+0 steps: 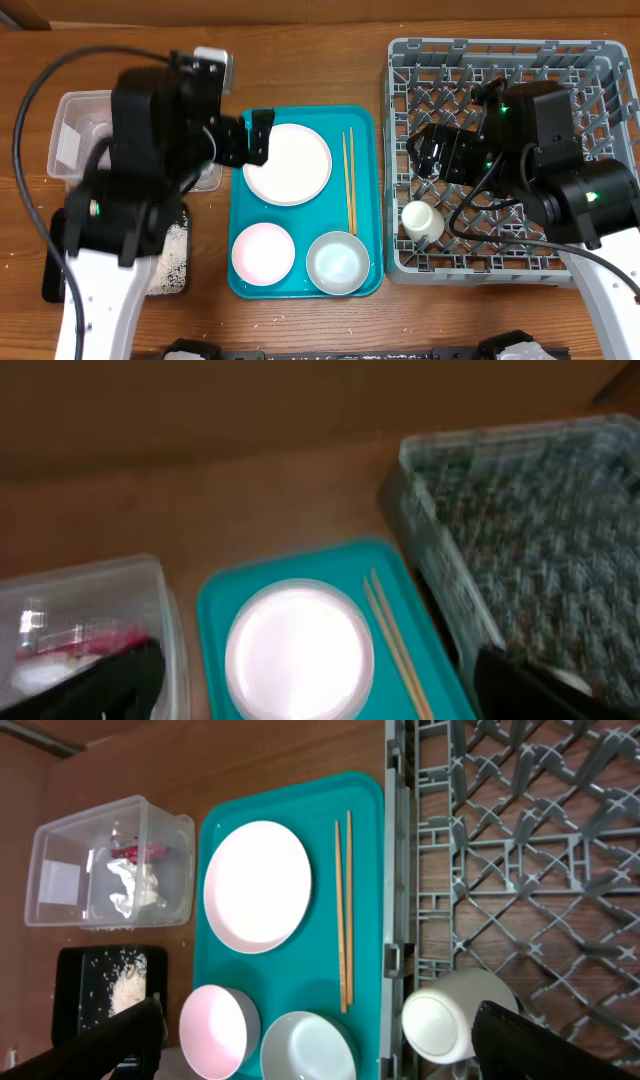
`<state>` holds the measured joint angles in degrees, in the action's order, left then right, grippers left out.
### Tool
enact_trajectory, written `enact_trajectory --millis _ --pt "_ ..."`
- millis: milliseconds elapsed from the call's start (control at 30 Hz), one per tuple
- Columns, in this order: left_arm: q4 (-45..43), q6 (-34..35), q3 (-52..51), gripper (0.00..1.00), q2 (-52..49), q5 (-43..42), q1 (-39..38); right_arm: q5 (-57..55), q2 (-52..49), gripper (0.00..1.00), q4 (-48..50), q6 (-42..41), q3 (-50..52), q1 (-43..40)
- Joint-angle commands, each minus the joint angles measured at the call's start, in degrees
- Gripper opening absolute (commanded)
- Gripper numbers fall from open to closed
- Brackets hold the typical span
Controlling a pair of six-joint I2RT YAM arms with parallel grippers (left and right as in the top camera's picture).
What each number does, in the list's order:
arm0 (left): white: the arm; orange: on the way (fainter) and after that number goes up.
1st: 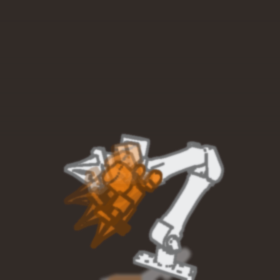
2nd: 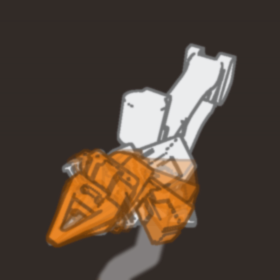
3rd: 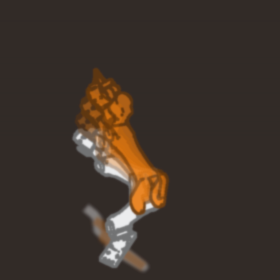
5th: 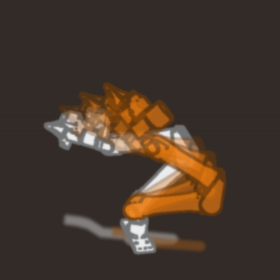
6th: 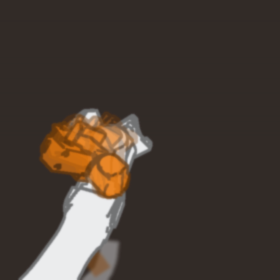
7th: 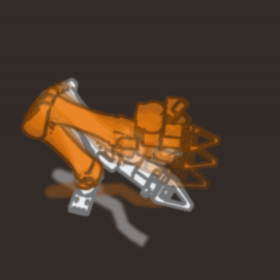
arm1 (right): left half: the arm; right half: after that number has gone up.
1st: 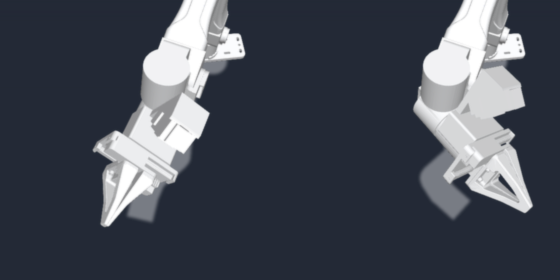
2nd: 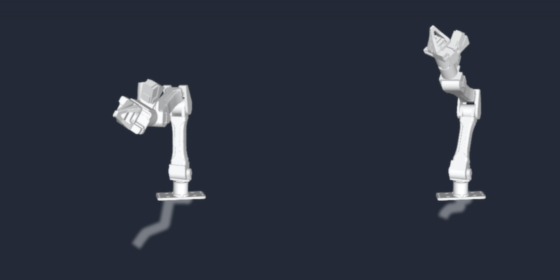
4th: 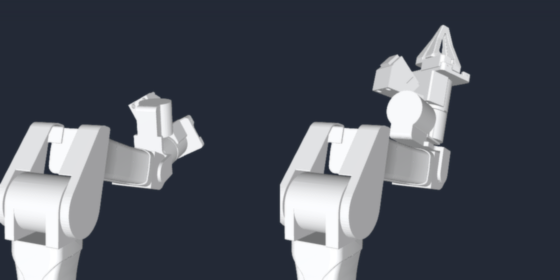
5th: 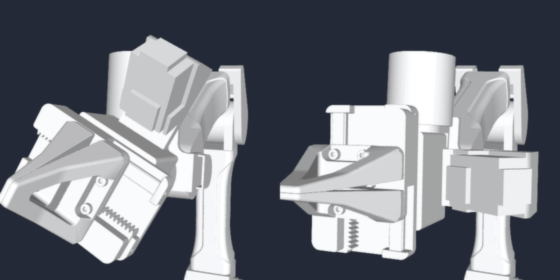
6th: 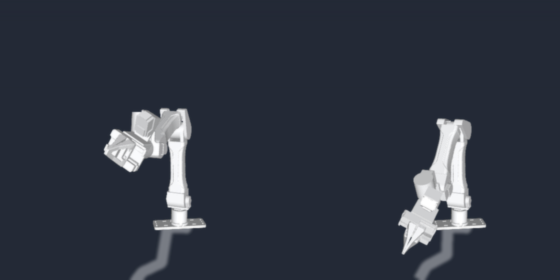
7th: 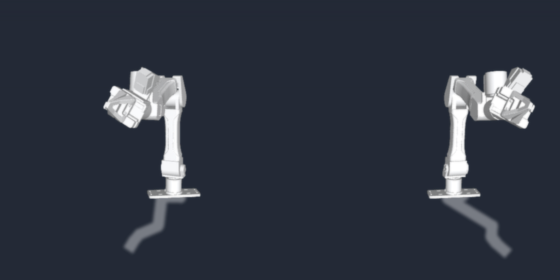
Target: Sort waste into correct bins and load items into the dishwasher
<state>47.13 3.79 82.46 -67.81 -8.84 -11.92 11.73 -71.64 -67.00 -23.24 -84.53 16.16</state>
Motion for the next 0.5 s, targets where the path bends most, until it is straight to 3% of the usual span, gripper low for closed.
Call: enact_trajectory --millis 0,267,467 --pt "-8.9 -3.0 -14.0 1.00 10.8 -1.4 0.8 -0.3 0.2 1.00 0.3 0.5 -1.0 -0.2" --pt "-23.7 -10.1 -39.8 1.00 34.0 -1.6 1.6 -0.3 0.2 1.00 0.3 0.5 -1.0 -0.2" --pt "-34.3 -11.5 -58.2 1.00 49.8 -1.5 4.1 -0.3 0.2 1.00 0.3 0.5 -1.0 -0.2"
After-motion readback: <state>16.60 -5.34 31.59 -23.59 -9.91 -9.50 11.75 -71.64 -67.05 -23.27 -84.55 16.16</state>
